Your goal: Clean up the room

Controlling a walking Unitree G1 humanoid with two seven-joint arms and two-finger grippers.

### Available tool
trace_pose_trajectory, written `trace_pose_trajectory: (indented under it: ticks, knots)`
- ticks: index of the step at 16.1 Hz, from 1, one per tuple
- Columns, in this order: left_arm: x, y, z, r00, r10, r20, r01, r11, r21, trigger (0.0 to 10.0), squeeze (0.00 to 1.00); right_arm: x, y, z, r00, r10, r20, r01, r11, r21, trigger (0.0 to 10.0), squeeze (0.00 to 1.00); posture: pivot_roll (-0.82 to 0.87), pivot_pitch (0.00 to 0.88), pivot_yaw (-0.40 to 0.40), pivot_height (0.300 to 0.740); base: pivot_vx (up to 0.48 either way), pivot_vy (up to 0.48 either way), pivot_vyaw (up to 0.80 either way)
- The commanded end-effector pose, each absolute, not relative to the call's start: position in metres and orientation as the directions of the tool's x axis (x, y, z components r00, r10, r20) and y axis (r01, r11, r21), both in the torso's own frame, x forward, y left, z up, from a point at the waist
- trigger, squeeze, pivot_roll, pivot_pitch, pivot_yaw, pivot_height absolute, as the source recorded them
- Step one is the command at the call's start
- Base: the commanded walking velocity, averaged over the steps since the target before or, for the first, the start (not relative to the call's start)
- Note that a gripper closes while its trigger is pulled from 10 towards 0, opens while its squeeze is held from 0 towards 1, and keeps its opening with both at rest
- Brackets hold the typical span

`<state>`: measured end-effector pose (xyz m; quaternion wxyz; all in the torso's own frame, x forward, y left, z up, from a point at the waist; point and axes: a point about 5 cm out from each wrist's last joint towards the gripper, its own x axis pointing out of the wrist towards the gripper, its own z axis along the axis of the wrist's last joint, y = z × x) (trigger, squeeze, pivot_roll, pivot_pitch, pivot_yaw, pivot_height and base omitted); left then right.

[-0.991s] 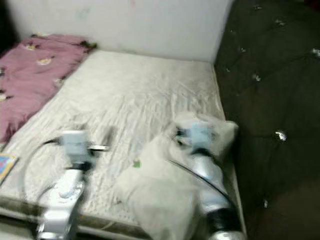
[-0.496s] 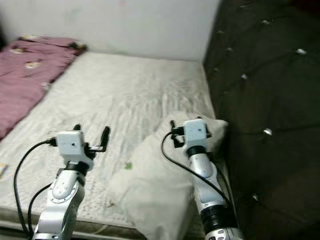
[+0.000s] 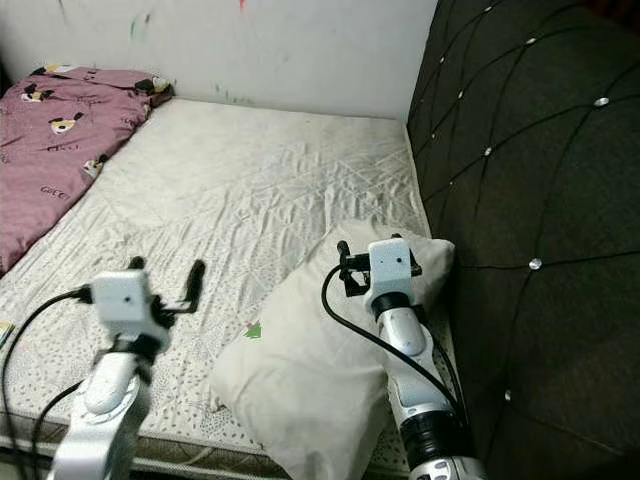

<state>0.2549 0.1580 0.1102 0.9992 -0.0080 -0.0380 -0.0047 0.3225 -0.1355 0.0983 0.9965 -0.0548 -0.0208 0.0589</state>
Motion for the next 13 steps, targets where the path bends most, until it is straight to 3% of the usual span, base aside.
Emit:
trace_pose_trajectory:
  ticks: [1, 5, 9, 13]
  knots:
    - [0.253, 0.162, 0.112, 0.997, -0.002, 0.076, 0.003, 1.000, -0.017, 10.0, 0.00, 0.321, -0.136, 0.100, 0.992, 0.122, 0.040, -0.117, 0.988, -0.096, 10.0, 0.00, 0.03, 0.060, -0.023, 0.740, 0.000, 0.000, 0.00]
    - [0.247, 0.168, 0.114, 0.998, 0.028, 0.063, -0.027, 1.000, -0.011, 10.0, 0.00, 0.315, -0.137, 0.101, 0.987, 0.153, 0.040, -0.149, 0.985, -0.091, 10.0, 0.00, 0.02, 0.085, -0.033, 0.740, 0.000, 0.000, 0.00]
    - [0.223, 0.189, 0.108, 0.998, 0.063, 0.031, -0.064, 0.997, 0.042, 10.0, 0.00, 0.291, -0.152, 0.102, 0.991, 0.134, 0.026, -0.131, 0.985, -0.110, 10.0, 0.00, 0.02, 0.113, -0.045, 0.740, 0.000, 0.000, 0.00]
    - [0.211, 0.193, 0.108, 0.996, 0.084, 0.011, -0.084, 0.995, 0.053, 10.0, 0.00, 0.271, -0.161, 0.101, 0.992, 0.128, -0.008, -0.128, 0.984, -0.122, 10.0, 0.00, 0.03, 0.135, -0.047, 0.740, 0.000, 0.000, 0.00]
